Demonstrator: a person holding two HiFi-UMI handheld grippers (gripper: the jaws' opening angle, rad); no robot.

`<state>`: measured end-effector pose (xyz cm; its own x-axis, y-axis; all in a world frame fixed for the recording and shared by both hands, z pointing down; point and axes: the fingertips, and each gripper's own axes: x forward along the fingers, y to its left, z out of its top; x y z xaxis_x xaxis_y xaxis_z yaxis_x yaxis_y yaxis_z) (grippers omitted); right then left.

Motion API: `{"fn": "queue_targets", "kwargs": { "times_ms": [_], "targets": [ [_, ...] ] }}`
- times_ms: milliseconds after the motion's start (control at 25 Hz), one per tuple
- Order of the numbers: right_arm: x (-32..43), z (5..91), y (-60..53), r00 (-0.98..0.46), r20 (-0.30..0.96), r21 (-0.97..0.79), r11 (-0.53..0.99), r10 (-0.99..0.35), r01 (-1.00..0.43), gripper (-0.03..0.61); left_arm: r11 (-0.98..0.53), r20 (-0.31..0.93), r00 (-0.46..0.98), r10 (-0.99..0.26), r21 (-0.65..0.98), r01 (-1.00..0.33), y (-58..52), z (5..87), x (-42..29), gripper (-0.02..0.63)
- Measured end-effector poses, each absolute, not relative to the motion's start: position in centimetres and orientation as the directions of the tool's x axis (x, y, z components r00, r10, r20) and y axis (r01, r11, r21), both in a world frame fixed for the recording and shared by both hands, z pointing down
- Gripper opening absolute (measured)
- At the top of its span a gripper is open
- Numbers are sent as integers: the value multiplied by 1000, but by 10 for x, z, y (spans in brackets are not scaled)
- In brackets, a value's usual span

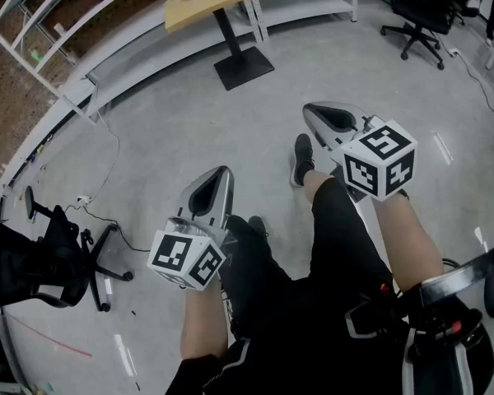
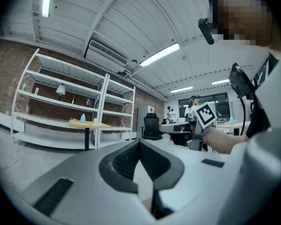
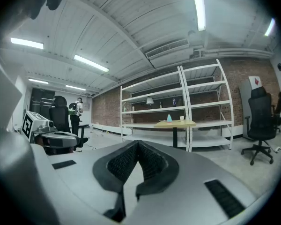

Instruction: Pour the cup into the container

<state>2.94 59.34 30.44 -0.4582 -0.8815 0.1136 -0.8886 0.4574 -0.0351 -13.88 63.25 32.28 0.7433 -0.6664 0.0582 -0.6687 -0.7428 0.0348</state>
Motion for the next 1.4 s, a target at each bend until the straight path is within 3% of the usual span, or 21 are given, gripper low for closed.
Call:
{"fn": "queue_targets", "kwargs": {
  "times_ms": [560, 1400],
  "targets": [
    [39, 284, 681, -454, 85, -26, 454, -887, -891, 2, -748, 34, 749, -662, 22, -663, 704, 307, -135, 2],
    [47, 294, 666, -446, 99, -38, 444, -890, -895, 2, -757, 45, 758, -651, 38, -653, 685, 313, -126, 2]
  ]
}}
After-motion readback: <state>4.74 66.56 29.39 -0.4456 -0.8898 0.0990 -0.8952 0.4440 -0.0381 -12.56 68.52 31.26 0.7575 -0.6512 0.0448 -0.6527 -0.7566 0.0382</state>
